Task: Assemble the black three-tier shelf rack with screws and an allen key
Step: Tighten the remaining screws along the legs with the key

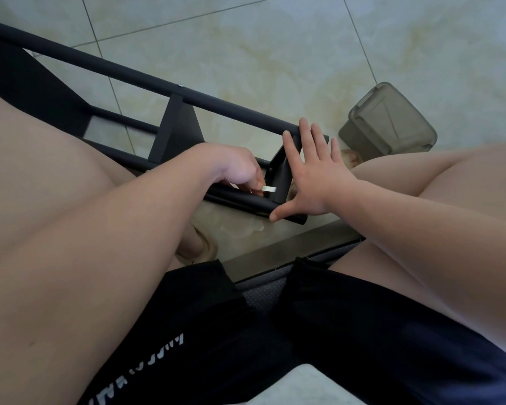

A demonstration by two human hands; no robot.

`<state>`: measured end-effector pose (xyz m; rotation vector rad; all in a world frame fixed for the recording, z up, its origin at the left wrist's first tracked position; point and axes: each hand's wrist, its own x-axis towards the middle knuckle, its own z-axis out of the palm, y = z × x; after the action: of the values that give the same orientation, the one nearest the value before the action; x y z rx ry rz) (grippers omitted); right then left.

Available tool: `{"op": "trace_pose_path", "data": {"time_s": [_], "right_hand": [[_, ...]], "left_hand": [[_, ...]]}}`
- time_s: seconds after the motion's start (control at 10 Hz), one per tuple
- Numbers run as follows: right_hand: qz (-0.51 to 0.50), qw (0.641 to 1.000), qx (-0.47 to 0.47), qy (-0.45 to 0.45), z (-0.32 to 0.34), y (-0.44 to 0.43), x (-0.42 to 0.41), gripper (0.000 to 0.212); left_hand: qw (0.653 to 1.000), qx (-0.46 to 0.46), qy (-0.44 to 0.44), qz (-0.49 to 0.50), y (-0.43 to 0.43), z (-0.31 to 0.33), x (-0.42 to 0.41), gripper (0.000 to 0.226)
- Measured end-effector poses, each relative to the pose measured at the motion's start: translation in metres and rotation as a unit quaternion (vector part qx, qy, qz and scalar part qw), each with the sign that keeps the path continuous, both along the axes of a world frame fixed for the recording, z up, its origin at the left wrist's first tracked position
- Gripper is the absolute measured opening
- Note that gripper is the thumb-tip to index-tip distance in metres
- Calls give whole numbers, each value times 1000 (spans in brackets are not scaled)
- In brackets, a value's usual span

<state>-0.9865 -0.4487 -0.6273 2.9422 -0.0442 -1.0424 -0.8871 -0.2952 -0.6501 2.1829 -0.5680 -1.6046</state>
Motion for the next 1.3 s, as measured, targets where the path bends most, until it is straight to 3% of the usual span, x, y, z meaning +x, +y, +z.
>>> {"op": "trace_pose_path", "data": {"time_s": [0.2, 0.4, 0.7, 1.0, 1.3], "right_hand": [[2, 1000, -3, 0, 0, 0, 0, 160], [1, 1000, -2, 1, 1, 0, 0, 160], [1, 1000, 0, -5, 1, 1, -1, 160], [-4, 1000, 8, -10, -1, 0, -1, 161], [-3, 1000, 9, -16, -1, 1, -1, 161]], "left_hand": [[999, 13, -20, -41, -1, -2, 0, 8], [996, 44, -55, -55, -1, -2, 0, 23], [998, 7, -59, 21, 0, 0, 9, 14], [971, -54, 89, 214, -10, -7, -3, 9], [956, -22, 67, 284, -12, -4, -7, 7]]}}
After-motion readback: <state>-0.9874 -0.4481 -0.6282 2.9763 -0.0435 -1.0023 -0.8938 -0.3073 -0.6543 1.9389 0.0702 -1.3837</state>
